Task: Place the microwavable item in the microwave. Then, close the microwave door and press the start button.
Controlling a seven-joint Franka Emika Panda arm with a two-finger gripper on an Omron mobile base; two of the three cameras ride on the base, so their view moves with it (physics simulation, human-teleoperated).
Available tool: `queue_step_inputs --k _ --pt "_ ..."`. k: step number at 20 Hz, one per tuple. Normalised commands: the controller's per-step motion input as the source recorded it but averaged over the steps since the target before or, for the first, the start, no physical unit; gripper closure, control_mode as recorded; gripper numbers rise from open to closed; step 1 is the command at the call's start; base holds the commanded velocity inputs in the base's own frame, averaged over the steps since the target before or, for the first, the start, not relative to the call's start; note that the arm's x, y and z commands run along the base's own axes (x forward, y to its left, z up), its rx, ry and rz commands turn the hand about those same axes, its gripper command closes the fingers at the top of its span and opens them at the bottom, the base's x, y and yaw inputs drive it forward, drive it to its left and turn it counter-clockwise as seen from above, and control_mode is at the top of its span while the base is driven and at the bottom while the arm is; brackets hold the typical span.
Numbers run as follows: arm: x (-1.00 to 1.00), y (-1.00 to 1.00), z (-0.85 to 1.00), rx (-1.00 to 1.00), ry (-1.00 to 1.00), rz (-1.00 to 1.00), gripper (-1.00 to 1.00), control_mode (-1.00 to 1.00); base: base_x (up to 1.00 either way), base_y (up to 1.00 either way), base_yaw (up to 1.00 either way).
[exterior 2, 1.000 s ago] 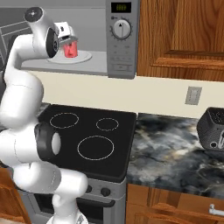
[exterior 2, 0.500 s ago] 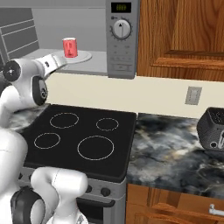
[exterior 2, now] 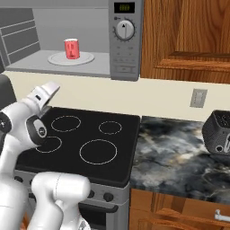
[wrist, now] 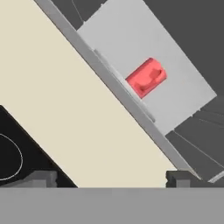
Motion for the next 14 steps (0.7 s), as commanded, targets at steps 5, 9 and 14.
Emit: queue_step_inputs --k 5,9,14 --pt "-0.76 0.38 0.21 -0.39 -0.31 -0.11 -1.0 -1.0 0.0 0.0 0.0" --pt "-0.49 0.48 0.0 -0.42 -0.14 -0.16 -1.0 -1.0 0.0 0.0 0.0" --pt "-0.65 0.34 0.0 -0.36 -0.11 -0.16 -1.0 -1.0 0.0 0.0 0.0"
